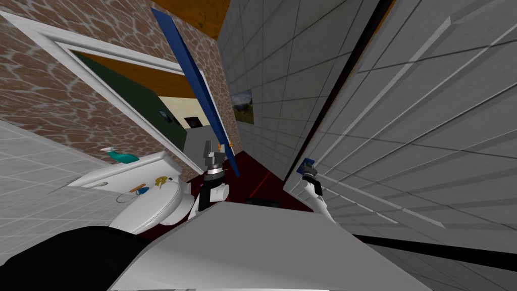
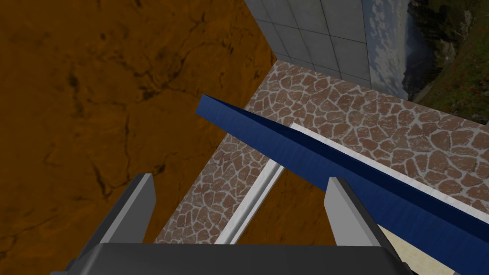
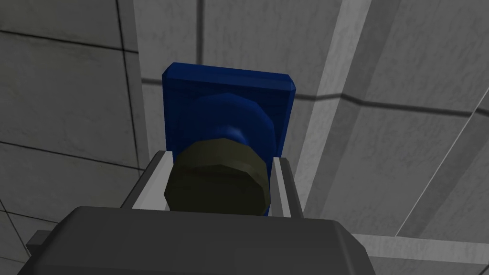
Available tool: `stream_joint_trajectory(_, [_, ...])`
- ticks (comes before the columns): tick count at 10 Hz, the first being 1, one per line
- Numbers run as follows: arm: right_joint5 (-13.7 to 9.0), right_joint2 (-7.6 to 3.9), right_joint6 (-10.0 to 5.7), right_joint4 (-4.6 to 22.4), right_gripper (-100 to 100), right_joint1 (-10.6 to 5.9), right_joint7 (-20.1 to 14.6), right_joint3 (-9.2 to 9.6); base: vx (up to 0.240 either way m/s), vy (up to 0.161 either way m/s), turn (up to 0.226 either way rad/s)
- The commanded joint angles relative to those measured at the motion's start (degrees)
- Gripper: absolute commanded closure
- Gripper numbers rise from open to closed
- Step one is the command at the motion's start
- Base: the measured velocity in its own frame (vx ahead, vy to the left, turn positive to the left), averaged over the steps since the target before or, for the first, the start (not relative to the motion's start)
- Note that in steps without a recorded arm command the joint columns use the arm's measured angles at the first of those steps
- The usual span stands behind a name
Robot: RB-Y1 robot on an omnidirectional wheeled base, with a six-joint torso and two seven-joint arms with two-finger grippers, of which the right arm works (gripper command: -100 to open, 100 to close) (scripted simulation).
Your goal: Pull the door open
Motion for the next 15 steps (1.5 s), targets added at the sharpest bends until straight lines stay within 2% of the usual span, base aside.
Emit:
stream_joint_trajectory(1, [-0.12, -0.59, 0.16, -0.28, 100, 0.31, -1.01, 0.87, -0.123, -0.033, 0.112])
stream_joint_trajectory(3, [-0.23, -1.12, 0.31, -0.53, 100, 0.59, -1.92, 1.65, -0.199, -0.018, 0.112])
stream_joint_trajectory(8, [-0.82, -3.95, 1.09, -1.86, 100, 2.09, -6.78, 5.82, -0.278, -0.036, 0.178])
stream_joint_trajectory(9, [-0.89, -4.29, 1.19, -2.01, 100, 2.27, -7.35, 6.31, -0.25, -0.02, 0.12])
stream_joint_trajectory(10, [-0.8, -4.08, 1.12, -1.74, 100, 2.14, -6.85, 5.99, -0.106, -0.012, 0.041])
stream_joint_trajectory(11, [-0.79, -4.54, 1.32, -2.29, 100, 2.87, -7.73, 7.23, -0.177, -0.006, 0.108])
stream_joint_trajectory(15, [-0.81, -6.05, 1.33, -3.98, 100, 4.27, -9.57, 9.7, -0.243, -0.031, 0.131])
